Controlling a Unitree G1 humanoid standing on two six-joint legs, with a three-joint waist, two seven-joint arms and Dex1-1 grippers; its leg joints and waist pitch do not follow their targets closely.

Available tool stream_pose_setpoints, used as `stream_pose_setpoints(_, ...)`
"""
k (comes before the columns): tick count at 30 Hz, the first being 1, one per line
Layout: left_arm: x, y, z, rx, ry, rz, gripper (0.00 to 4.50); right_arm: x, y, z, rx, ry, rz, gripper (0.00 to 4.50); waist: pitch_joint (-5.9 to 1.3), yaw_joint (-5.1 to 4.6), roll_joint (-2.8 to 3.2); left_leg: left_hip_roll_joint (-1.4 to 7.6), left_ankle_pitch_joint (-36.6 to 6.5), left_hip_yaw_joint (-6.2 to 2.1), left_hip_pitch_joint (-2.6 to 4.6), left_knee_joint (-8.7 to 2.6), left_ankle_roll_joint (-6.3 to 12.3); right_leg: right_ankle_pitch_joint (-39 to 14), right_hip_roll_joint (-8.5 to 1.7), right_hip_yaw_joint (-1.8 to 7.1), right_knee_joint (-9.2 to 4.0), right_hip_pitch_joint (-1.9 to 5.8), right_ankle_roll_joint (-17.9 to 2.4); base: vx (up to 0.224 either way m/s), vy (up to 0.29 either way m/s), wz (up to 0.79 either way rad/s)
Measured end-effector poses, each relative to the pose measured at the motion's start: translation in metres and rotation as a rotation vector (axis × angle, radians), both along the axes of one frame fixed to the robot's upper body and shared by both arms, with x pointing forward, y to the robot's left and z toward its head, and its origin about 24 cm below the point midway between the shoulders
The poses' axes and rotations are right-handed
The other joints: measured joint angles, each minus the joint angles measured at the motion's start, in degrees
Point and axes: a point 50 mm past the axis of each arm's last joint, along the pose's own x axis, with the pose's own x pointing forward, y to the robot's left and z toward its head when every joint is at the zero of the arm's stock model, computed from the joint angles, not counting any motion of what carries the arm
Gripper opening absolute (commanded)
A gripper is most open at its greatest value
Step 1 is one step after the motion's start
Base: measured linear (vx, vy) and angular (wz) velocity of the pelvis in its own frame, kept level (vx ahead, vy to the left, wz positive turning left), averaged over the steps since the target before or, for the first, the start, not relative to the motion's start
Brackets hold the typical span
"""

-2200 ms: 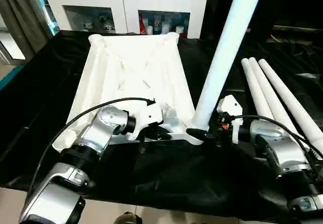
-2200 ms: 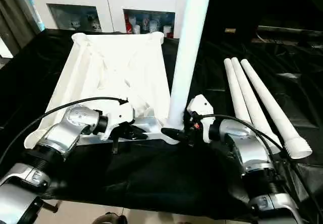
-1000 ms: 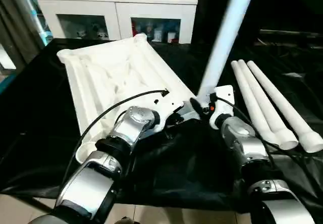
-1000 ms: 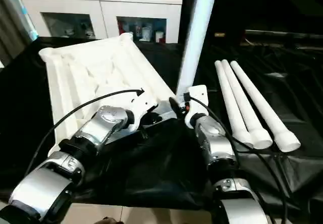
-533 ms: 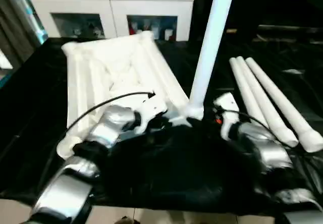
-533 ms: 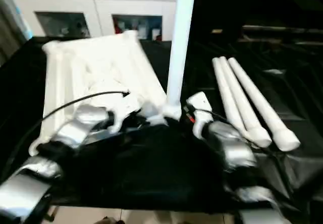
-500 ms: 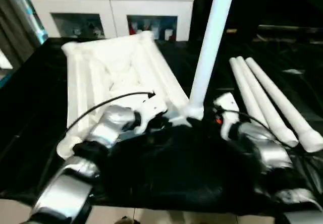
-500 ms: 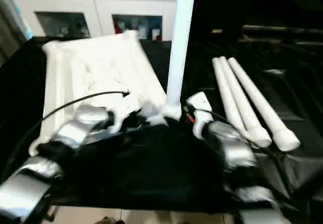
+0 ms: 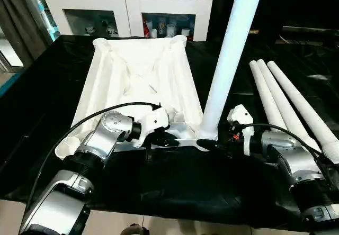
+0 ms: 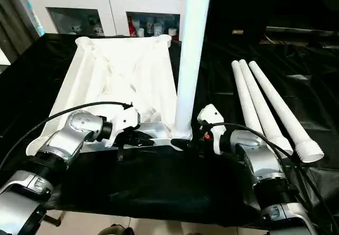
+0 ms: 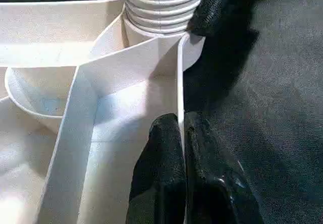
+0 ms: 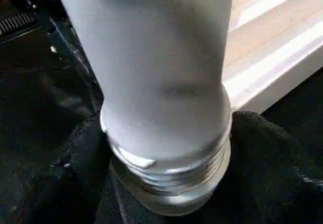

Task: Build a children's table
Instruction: Rotate leg to tighten

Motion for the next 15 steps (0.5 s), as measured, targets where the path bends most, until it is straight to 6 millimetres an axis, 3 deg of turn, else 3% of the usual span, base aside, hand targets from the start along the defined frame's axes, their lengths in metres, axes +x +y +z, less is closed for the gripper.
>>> stream_pose_setpoints(3,0.0,0.0008,0.0004,-0.002,0.0,0.0,0.0,-0.0006,0.0002,0.0005,0.003,-0.004,0.0,3.22,0.0,-0.19,0.0,0.0,0.0,0.0,0.0,0.0,0.0,0.0,0.0,0.0,-0.01,0.0,0.0,0.0,0.0,0.0)
stream_pose_setpoints(15,0.0001,-0.0005,-0.0001,-0.001,-0.004,0.005,0.0,-0.0047,-0.0013,-0.0027,0.023,-0.007,-0.023,3.06,-0.01,-0.34,0.02,-0.01,0.0,0.0,0.0,0.01,0.02,0.0,0.0,0.0,0.0,0.01,0.0,0.0,0.0,0.0)
